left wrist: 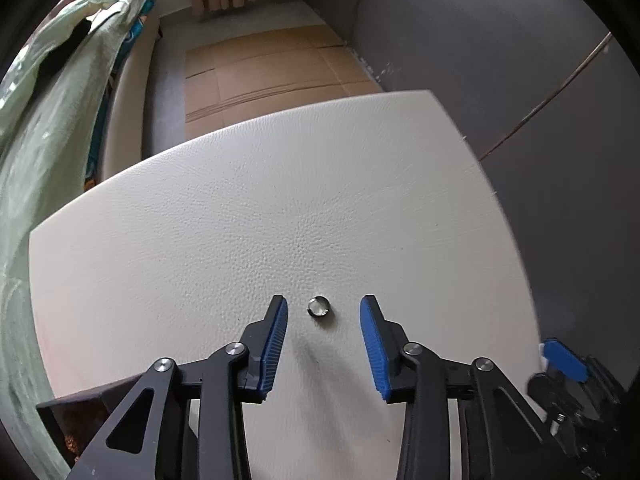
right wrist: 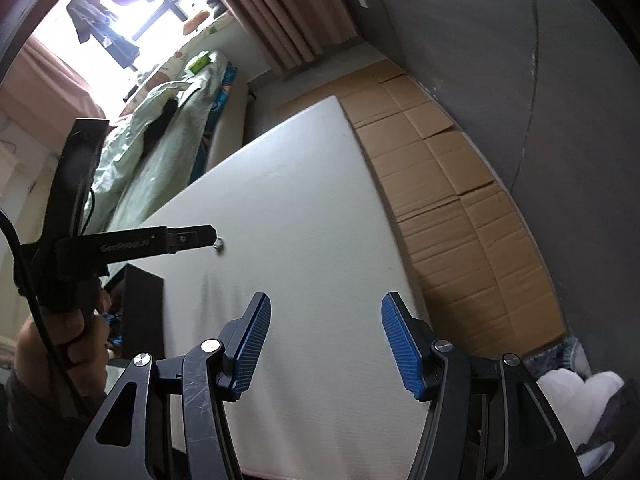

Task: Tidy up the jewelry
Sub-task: 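Close the left gripper on the small silver ring, then carry the ring over the box and open the left gripper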

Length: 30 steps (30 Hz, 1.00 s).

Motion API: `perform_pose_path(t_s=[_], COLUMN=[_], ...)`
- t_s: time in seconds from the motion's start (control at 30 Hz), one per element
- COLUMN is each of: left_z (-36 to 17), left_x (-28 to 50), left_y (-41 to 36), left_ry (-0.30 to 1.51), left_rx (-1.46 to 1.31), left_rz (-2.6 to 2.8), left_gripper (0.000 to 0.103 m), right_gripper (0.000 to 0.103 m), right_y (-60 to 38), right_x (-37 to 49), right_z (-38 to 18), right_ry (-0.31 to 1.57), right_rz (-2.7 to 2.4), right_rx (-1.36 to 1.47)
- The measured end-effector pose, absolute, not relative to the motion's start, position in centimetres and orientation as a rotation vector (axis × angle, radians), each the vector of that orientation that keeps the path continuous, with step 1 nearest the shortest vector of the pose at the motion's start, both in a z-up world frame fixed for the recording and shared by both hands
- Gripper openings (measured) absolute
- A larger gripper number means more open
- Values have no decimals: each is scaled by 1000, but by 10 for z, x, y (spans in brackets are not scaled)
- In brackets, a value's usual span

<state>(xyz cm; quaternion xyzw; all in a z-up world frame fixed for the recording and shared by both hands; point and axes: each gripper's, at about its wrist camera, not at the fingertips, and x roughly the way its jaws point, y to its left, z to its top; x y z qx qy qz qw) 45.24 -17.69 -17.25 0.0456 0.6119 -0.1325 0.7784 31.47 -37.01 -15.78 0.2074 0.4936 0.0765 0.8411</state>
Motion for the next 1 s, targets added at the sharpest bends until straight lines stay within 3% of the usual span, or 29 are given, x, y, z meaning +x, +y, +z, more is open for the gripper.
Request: perform_pose_path(t_s=[0.07,0.2,1.0], left_z=[-178,-179,-89], left_x=[454,452,383], left_y=[-179,-183,-68], left_ry=[1344,1329,1194], left_rx=[110,153,11], left_rz=[-266,-236,-215], left_gripper=[23,14,13], right_gripper=[59,59,59], right_y=[-373,-375,-311], right_x=[313,311,297], right_z=[-161,-165,-129], right_ry=[1046,1051,983], right_rz=[156,145,255], right_rx=[449,462,422])
